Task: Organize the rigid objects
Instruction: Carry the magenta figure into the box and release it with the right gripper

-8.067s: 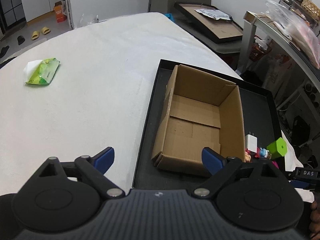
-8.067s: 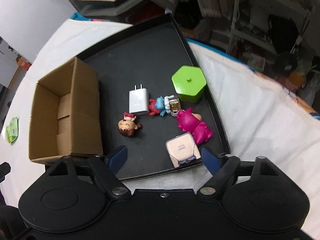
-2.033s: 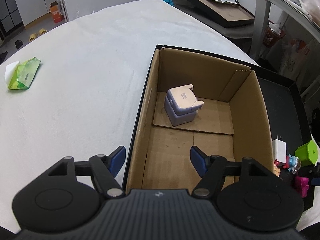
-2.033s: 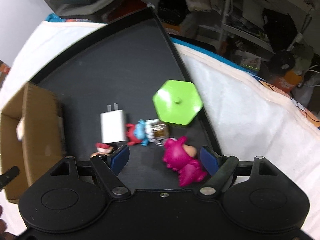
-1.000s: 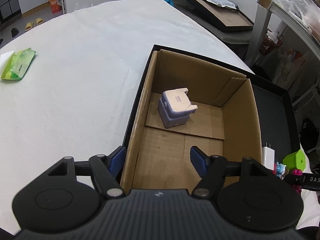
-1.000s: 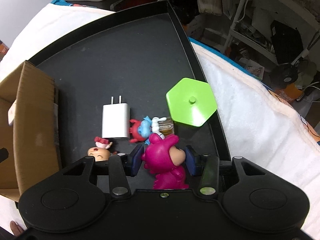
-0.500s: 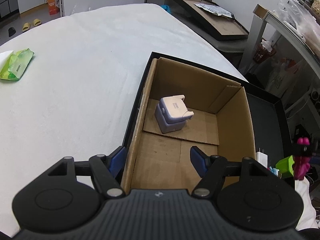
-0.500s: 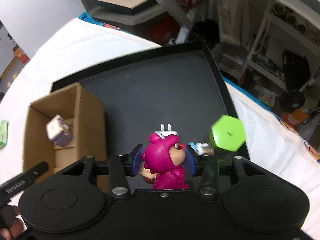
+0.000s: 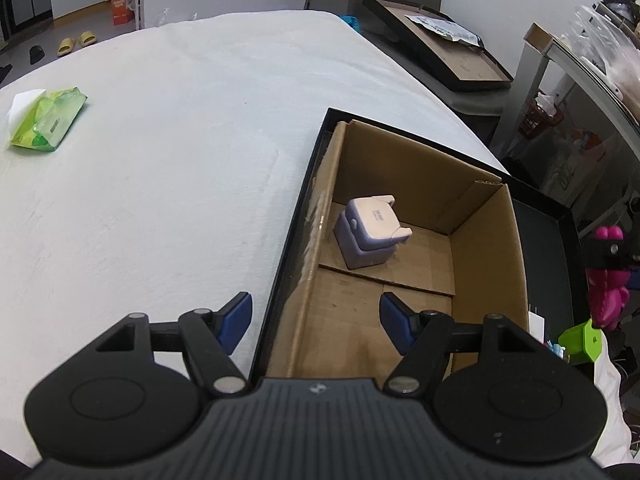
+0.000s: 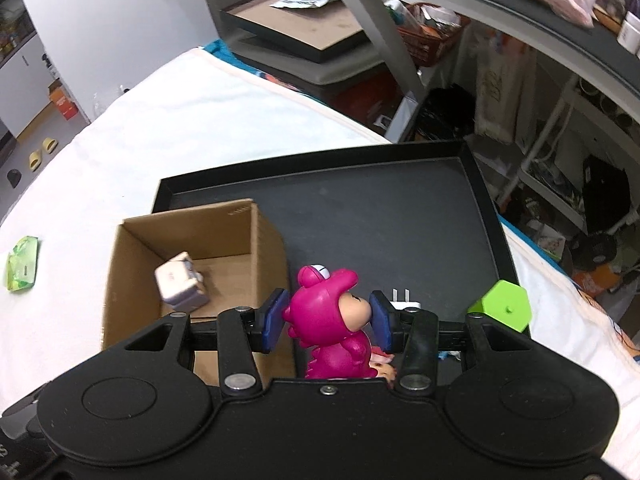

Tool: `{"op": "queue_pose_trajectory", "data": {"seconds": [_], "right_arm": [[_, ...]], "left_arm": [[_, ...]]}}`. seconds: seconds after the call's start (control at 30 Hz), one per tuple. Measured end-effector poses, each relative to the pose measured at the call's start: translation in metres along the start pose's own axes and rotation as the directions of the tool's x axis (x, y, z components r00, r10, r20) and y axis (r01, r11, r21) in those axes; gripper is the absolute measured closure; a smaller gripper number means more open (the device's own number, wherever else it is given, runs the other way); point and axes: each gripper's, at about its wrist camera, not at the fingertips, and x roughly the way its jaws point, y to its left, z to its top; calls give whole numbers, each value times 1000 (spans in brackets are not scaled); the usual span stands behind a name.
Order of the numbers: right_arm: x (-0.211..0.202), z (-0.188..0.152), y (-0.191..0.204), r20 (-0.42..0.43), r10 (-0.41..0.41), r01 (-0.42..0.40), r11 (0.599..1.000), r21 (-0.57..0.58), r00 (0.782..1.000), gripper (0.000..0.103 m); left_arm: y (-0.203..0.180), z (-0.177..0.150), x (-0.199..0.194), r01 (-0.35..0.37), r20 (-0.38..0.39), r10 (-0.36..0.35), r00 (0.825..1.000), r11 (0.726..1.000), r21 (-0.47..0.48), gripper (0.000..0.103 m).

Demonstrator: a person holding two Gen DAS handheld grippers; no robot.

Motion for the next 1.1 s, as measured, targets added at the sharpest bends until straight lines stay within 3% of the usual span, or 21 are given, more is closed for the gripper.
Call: {"op": "queue_pose_trajectory", "data": {"seconds": [0.23, 0.3, 0.4, 0.6, 0.97, 1.07, 1.1], "right_arm": [[2, 5, 31, 12, 23, -23, 999, -39, 1000, 59], [4, 5, 41, 12, 26, -26, 998, -52, 1000, 59], [7, 7, 53, 14, 32, -31, 997, -70, 999, 59], [16, 9, 73, 5, 29, -29, 995, -95, 1000, 59], [29, 16, 98, 33, 23, -19, 992, -129, 999, 58], [28, 18, 104, 57, -1, 10, 987, -159, 998, 38], [28, 18, 104, 60, 1, 9, 986, -166, 998, 38]], "left_arm": [[8, 0, -1, 10, 22, -10, 1000, 1000, -20, 43], [10, 0, -1, 23, 23, -22, 999, 999, -26, 50], [13, 0, -1, 58, 16, -57, 998, 997, -41, 70], [16, 1, 1, 58, 12, -57, 998, 996, -61, 88], [23, 2, 3, 83, 6, -83, 997, 993, -86, 88], [24, 3, 3, 86, 8, -85, 996, 993, -84, 88], [23, 3, 3, 85, 7, -84, 996, 993, -84, 88]]}}
